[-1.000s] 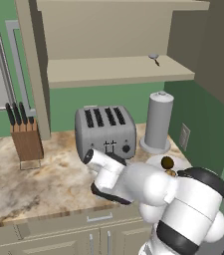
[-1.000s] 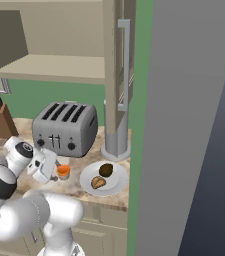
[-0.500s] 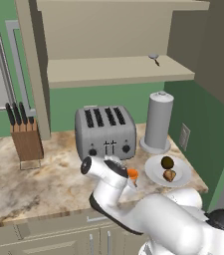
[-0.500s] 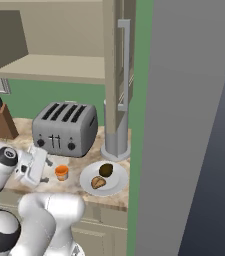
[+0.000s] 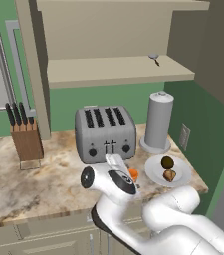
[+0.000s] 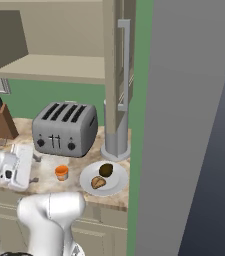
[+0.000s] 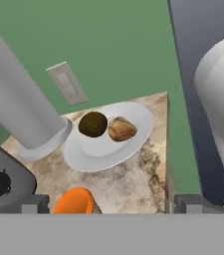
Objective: Pick the avocado and bread from the counter and place them on the plate. Then pick the jam from the cabinet and place it next to the plate. Lastly close the cabinet door.
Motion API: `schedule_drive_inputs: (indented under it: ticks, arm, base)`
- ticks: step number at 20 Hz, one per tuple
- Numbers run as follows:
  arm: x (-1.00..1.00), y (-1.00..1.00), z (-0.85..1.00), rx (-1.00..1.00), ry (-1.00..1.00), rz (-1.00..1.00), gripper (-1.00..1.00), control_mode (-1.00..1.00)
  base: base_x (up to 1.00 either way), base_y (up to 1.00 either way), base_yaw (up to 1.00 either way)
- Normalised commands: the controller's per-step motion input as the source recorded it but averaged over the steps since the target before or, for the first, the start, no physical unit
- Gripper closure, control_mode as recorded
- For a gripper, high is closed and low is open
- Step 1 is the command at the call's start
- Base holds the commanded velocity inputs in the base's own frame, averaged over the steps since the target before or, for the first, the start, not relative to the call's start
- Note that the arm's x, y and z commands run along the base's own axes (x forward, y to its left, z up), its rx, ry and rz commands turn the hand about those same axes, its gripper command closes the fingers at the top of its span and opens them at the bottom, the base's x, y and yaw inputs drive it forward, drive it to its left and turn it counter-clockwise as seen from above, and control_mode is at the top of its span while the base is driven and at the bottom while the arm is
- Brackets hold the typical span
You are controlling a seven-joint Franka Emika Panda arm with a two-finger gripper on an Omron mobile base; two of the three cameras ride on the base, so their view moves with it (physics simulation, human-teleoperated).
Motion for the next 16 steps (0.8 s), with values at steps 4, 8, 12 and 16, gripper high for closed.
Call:
schedule_drive_inputs:
  ticks: [4,8,12,16]
  arm:
    - [-0.5,0.18,0.47,0.0,-0.14,0.02,-1.0,-1.0]
    - [-0.46,0.23,0.49,0.0,-0.17,0.01,-1.0,-1.0]
    - [-0.34,0.44,0.53,-0.04,-0.17,0.0,-1.0,-1.0]
    - [-0.1,0.66,0.44,-0.08,-0.1,-0.01,-1.0,-1.0]
  base:
    - [0.0,0.0,0.0]
    - [0.0,0.0,0.0]
    - [0.0,0.0,0.0]
    - [0.0,0.0,0.0]
